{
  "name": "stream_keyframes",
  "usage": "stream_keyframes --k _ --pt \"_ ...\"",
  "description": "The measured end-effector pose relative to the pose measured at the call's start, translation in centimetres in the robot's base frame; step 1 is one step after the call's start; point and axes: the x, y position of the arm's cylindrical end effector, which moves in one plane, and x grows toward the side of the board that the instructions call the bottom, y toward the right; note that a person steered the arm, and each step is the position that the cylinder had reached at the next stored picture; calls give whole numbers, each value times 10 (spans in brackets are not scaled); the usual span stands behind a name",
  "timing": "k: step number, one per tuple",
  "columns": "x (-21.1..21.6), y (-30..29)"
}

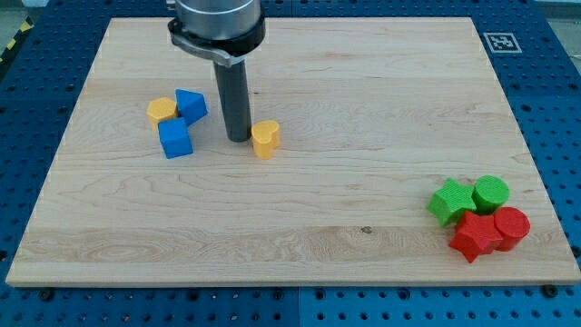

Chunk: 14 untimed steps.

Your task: Move the yellow heart to the left side of the green star

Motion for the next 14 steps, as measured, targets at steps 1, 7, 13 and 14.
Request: stream_keyframes --k 1,7,13,14 --pt "14 18" --pt "29 59" --pt "21 83" --pt "21 86"
